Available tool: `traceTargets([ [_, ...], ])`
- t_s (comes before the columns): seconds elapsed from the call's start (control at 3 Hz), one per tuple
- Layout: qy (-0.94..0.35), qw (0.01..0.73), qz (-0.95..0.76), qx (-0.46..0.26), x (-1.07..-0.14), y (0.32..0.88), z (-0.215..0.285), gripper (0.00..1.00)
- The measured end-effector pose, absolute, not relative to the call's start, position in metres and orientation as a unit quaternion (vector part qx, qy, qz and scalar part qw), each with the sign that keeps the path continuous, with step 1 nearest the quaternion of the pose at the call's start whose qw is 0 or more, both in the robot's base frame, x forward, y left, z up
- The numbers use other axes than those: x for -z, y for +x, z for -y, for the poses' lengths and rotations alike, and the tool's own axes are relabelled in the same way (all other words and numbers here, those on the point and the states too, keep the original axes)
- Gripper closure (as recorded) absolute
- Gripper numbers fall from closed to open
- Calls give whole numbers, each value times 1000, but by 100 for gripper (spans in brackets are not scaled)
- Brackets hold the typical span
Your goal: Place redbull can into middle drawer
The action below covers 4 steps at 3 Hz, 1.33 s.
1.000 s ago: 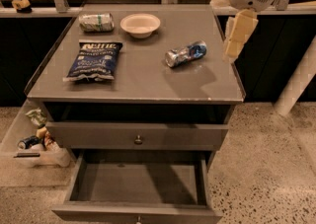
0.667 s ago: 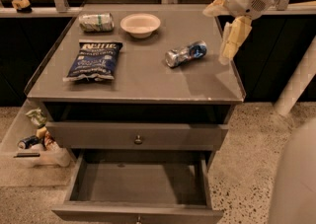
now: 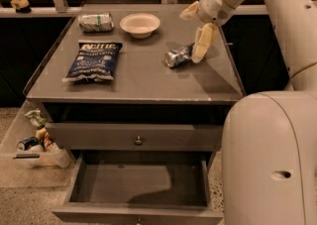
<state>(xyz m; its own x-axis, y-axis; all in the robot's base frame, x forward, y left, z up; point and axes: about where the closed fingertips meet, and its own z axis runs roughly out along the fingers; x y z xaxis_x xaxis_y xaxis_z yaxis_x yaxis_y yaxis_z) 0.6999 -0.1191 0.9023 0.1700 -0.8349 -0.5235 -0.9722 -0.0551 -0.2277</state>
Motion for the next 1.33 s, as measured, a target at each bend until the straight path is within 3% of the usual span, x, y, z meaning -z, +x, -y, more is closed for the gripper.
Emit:
traceTargets([
  [1.0,-694,275,-642,-174,-831,727,122,0],
  [1.33,-694,276,-642,-174,-831,727,122,15],
])
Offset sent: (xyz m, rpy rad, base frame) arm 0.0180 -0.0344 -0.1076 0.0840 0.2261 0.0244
